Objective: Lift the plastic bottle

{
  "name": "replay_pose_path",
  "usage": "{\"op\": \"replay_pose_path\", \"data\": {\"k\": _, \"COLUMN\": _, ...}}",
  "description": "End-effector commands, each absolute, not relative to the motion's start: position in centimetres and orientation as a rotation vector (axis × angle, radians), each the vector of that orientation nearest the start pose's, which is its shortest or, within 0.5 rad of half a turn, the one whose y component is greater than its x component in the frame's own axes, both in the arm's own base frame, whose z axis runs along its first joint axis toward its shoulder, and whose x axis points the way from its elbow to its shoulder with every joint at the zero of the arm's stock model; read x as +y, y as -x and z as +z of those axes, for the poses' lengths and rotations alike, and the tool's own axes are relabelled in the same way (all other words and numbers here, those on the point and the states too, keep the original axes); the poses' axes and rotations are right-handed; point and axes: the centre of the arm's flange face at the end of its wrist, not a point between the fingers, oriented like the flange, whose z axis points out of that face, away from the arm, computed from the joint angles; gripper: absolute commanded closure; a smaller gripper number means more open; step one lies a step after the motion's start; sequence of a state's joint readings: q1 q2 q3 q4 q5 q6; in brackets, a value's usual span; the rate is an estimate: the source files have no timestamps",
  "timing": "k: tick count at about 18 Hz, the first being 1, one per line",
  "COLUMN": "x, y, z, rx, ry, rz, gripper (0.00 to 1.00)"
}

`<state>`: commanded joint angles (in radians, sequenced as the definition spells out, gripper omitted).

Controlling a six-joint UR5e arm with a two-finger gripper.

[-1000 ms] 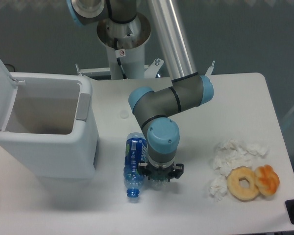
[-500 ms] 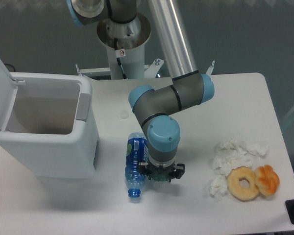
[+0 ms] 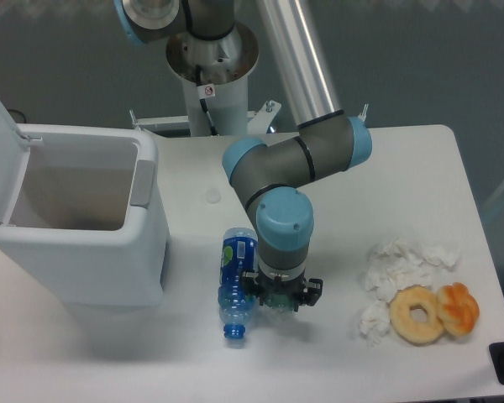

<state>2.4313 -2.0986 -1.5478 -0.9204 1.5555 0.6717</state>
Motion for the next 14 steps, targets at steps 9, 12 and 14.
{"op": "replay_pose_path", "data": {"k": 9, "x": 54.1, "y": 42.5, "z": 33.3, "rx": -0.173, "ry": 2.906, "rz": 0.251, "gripper": 0.33}}
{"op": "replay_pose_path", "data": {"k": 12, "x": 54.0, "y": 42.3, "z": 34.4, "rx": -0.141, "ry": 2.886, "rz": 0.254, "gripper": 0.33}}
{"op": "replay_pose_path", "data": {"k": 14, "x": 53.9, "y": 41.9, "z": 35.8, "rx": -0.096, "ry": 2.863, "rz": 0.265, "gripper": 0.33}}
